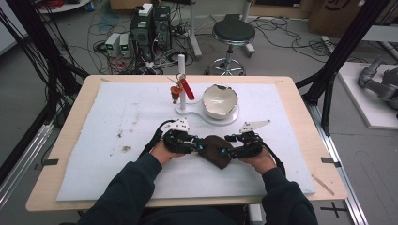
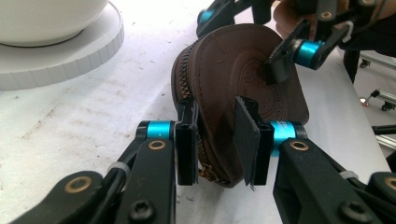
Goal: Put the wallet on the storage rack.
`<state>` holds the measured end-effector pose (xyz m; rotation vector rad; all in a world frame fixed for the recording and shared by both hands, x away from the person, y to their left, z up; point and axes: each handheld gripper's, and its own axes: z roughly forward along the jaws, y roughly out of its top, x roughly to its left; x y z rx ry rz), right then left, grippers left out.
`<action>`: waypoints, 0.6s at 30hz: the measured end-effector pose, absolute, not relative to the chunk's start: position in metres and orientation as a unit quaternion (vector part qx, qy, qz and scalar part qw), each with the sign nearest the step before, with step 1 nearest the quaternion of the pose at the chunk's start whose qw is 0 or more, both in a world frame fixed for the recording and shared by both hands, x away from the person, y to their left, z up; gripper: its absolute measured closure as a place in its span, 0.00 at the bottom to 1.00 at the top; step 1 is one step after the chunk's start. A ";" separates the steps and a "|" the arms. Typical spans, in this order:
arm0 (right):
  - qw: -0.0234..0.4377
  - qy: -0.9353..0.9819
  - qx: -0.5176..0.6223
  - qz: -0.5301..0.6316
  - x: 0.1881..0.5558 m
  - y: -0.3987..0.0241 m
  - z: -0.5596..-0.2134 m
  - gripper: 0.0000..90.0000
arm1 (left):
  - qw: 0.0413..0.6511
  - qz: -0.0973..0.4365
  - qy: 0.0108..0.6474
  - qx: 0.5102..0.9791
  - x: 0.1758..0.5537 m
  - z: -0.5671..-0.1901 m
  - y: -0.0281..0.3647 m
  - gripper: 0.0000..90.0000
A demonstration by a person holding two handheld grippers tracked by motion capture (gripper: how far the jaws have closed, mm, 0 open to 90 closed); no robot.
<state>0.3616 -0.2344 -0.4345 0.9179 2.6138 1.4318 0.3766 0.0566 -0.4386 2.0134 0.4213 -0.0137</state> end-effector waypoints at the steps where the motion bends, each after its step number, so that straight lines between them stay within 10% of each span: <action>1: -0.014 0.833 0.303 0.462 0.364 -0.236 -0.436 0.45 | 0.514 -0.006 0.175 0.840 0.377 -0.439 0.057 0.78; 6: -0.049 0.831 0.291 0.472 0.364 -0.237 -0.434 0.68 | 0.513 -0.003 0.194 0.836 0.377 -0.437 0.060 0.73; 18: 0.056 0.831 0.246 0.495 0.353 -0.244 -0.411 0.74 | 0.553 0.077 0.300 0.774 0.376 -0.416 0.131 0.38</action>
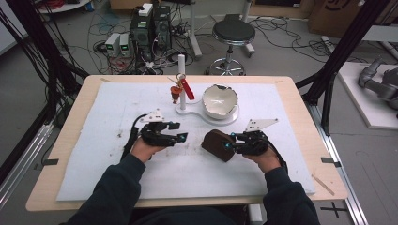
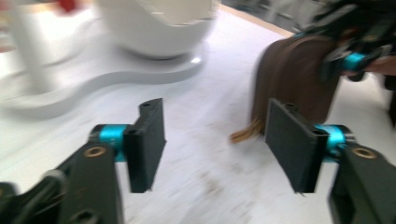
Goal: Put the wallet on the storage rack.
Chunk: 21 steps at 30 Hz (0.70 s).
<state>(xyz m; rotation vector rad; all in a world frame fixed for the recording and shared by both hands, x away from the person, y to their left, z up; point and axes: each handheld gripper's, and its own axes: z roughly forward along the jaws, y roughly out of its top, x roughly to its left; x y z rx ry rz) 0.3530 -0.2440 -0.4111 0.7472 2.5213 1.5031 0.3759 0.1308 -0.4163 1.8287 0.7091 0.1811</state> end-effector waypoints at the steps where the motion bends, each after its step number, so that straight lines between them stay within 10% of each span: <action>1: 0.062 0.830 0.245 0.498 0.353 -0.245 -0.409 0.75 | 0.559 0.091 0.309 0.764 0.376 -0.412 0.139 0.36; 21: 0.182 0.814 0.202 0.513 0.375 -0.242 -0.352 0.75 | 0.567 0.180 0.383 0.706 0.369 -0.414 0.237 0.29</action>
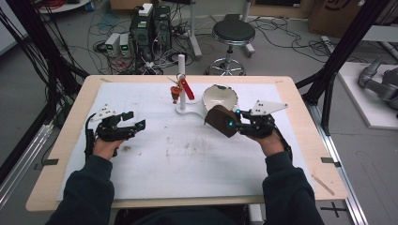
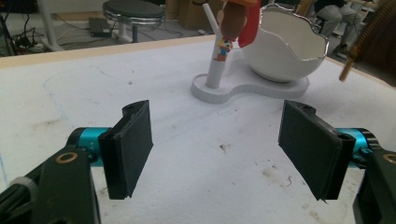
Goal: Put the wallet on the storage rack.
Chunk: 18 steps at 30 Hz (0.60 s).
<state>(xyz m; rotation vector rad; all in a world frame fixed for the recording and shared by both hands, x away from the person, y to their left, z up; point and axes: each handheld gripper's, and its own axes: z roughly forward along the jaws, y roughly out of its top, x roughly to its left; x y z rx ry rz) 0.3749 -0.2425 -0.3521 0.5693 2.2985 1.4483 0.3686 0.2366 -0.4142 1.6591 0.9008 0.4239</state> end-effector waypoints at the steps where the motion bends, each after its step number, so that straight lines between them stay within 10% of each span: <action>1: 0.186 0.814 0.200 0.512 0.378 -0.241 -0.349 0.75 | 0.566 0.180 0.382 0.708 0.368 -0.414 0.236 0.29; 18: 0.271 0.827 0.215 0.443 0.444 -0.225 -0.327 0.75 | 0.571 0.183 0.388 0.700 0.370 -0.415 0.239 0.29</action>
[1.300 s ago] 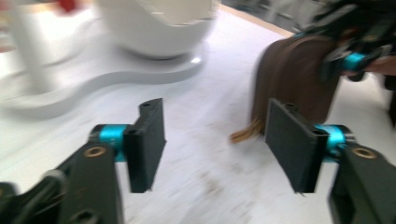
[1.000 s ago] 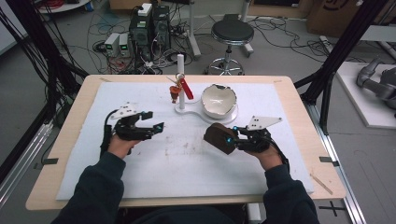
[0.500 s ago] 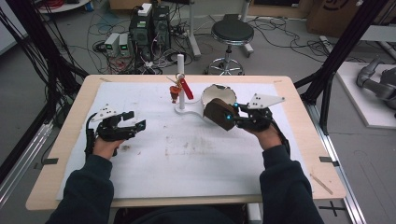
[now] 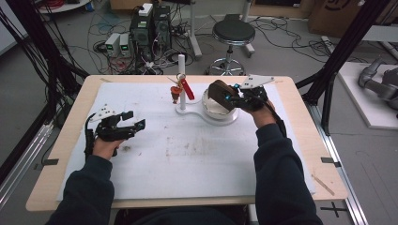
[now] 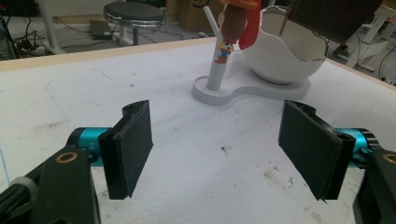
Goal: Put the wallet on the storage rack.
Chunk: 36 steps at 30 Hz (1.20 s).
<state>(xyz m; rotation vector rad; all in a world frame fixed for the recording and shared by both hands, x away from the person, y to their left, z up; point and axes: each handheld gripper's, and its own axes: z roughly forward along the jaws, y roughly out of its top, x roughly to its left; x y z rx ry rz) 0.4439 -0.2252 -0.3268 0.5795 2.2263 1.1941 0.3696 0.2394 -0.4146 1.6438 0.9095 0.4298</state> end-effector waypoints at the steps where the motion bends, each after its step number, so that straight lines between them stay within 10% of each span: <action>1: 0.272 0.827 0.218 0.441 0.446 -0.225 -0.328 0.75 | 0.571 0.183 0.388 0.700 0.370 -0.415 0.239 0.29; 27: 0.243 0.837 0.284 0.399 0.474 -0.214 -0.368 0.64 | 0.573 0.178 0.390 0.698 0.370 -0.415 0.240 0.29; 36: 0.250 0.834 0.277 0.406 0.462 -0.222 -0.355 0.86 | 0.573 0.178 0.391 0.698 0.370 -0.415 0.240 0.29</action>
